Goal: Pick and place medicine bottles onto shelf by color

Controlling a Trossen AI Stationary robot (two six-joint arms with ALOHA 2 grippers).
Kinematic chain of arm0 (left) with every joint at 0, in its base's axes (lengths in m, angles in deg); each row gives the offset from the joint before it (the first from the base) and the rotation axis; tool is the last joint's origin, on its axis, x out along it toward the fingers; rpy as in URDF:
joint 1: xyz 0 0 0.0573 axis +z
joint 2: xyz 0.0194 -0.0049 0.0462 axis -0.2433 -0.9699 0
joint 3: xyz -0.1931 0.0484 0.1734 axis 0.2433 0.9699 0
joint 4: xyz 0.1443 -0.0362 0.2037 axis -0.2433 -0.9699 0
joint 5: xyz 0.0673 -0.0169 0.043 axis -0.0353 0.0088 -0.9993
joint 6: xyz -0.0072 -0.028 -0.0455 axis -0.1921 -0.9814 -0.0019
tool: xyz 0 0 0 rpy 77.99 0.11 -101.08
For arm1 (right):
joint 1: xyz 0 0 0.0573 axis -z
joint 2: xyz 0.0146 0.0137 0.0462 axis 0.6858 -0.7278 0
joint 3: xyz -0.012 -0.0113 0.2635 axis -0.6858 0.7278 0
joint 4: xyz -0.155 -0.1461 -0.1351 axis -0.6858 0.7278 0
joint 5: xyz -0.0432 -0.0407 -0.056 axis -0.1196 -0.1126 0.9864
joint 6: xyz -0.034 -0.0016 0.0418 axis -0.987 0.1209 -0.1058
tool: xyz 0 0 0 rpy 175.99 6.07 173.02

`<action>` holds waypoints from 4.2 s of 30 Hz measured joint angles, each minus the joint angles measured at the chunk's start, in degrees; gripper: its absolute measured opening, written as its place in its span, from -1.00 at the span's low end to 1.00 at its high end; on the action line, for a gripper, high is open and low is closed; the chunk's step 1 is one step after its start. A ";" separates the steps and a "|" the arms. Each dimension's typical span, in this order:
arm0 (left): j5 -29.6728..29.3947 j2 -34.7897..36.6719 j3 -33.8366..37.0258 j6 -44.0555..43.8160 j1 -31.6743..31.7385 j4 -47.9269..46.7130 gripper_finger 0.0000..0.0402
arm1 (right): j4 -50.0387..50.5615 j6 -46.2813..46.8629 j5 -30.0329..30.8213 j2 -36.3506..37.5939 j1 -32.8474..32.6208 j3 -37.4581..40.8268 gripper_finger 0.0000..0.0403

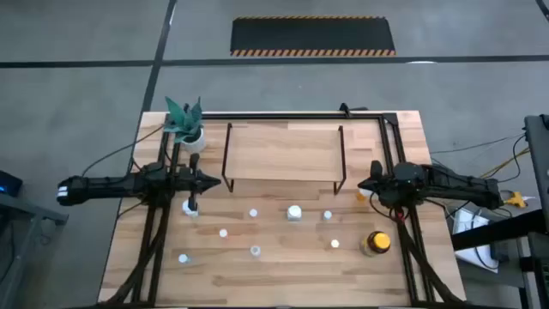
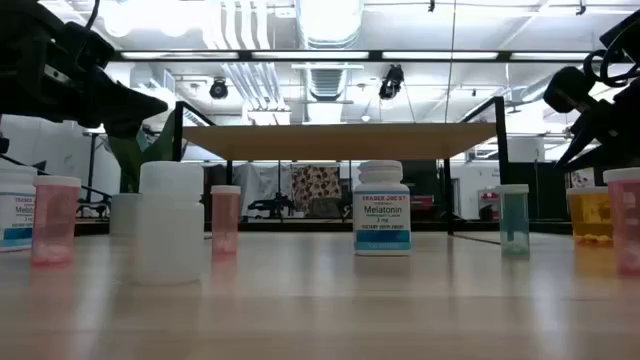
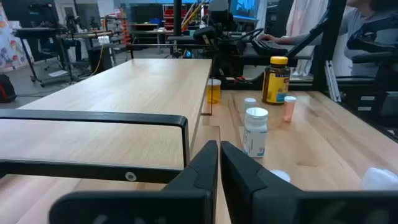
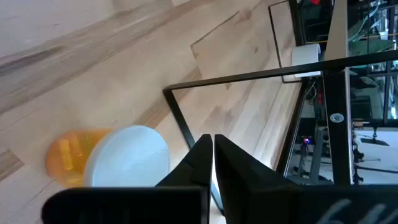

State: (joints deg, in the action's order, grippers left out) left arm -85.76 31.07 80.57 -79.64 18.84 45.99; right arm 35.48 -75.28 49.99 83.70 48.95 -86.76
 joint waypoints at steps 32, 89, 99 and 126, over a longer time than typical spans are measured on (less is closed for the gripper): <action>-0.02 -0.02 0.02 0.00 -0.02 0.00 -1.00 | 0.00 -0.01 0.00 0.00 0.00 0.00 -0.96; 0.00 -0.02 0.02 0.00 -0.02 0.00 -1.00 | 0.00 0.00 0.00 0.00 0.00 0.02 -0.96; -0.01 -0.01 0.00 0.00 0.00 0.01 -1.00 | 0.00 0.00 -0.02 0.00 0.00 0.00 -0.96; 1.47 0.00 0.02 -29.83 -0.09 40.24 -1.00 | -0.99 -1.58 4.77 0.00 0.02 0.02 -0.96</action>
State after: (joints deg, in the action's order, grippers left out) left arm -84.29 31.07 80.59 -109.48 18.75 86.23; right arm 34.49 -76.86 54.76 83.70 48.97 -86.74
